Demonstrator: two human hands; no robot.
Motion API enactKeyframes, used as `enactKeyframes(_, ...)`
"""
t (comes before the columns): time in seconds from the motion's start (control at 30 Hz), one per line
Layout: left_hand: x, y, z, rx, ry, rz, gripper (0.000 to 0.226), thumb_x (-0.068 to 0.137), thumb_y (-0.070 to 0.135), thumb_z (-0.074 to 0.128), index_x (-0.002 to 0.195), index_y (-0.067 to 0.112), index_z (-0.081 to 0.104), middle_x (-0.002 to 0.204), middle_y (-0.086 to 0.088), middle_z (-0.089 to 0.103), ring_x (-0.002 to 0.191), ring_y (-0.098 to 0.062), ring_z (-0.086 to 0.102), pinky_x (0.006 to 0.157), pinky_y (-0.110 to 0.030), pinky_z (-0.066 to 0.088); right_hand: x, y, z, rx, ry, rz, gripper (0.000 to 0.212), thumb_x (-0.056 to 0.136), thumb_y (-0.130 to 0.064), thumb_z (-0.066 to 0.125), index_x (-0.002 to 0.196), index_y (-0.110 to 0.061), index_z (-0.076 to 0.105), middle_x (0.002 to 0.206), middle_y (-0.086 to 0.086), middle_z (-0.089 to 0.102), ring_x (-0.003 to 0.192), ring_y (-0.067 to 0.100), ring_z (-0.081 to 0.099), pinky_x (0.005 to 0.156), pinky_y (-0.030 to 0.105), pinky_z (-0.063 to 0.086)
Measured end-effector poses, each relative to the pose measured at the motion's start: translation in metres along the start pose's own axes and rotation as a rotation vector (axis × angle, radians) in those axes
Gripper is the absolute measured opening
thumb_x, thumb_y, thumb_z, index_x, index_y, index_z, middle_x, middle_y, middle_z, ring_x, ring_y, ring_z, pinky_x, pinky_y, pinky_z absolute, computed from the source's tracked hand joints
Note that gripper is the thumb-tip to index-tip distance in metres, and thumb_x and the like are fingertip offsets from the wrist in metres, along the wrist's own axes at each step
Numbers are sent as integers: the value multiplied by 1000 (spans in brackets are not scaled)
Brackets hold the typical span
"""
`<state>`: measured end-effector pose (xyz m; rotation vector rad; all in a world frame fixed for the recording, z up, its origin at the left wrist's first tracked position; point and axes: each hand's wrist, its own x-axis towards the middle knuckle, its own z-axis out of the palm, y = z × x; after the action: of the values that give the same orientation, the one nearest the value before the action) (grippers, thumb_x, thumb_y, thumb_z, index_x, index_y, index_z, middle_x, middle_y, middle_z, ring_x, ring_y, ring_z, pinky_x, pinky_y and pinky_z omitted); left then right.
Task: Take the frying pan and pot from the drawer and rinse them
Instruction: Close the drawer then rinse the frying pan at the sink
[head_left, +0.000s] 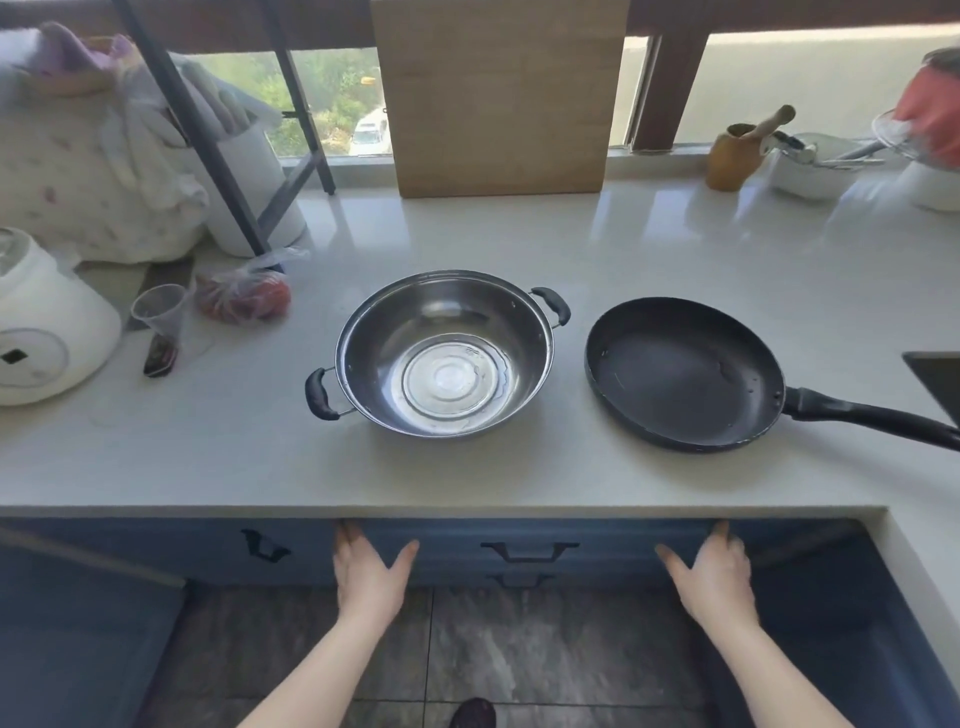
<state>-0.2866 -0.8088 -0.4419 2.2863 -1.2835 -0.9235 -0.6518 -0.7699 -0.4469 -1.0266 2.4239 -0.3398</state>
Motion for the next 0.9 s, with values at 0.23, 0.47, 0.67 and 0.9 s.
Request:
enactKeyframes(0.23, 7, 1, -8, -11, -48, 10, 93, 89, 46, 64, 153, -1, 15, 158, -20, 22, 145, -34, 23, 119, -45, 24, 11, 10, -3, 16, -92, -32, 95, 81, -51, 69, 147, -1, 24, 137, 25, 42, 127, 41, 43, 100, 50, 44)
enactKeyframes(0.47, -29, 10, -24, 104, -74, 155, 86, 93, 48, 58, 154, 4, 17, 161, -13, 19, 149, -29, 14, 120, -45, 19, -26, 35, -40, 96, -95, -109, 97, 86, -49, 65, 156, -20, 4, 150, 15, 33, 138, 31, 34, 106, 49, 40)
enactKeyframes(0.67, -104, 54, -11, 49, -156, 358, 87, 94, 48, 57, 157, 12, 10, 165, -2, 7, 152, -20, 2, 123, -40, 11, -69, 57, -93, 171, -47, -189, 96, 87, -49, 64, 155, -25, 2, 150, 10, 35, 138, 27, 35, 108, 47, 39)
enactKeyframes(0.9, -156, 139, -6, -1, -187, 570, 89, 92, 49, 58, 157, 14, 8, 165, 1, 4, 152, -17, -1, 123, -37, 7, -77, 61, -168, 201, 65, -276, 96, 86, -49, 65, 155, -23, 4, 149, 10, 35, 138, 24, 35, 111, 42, 35)
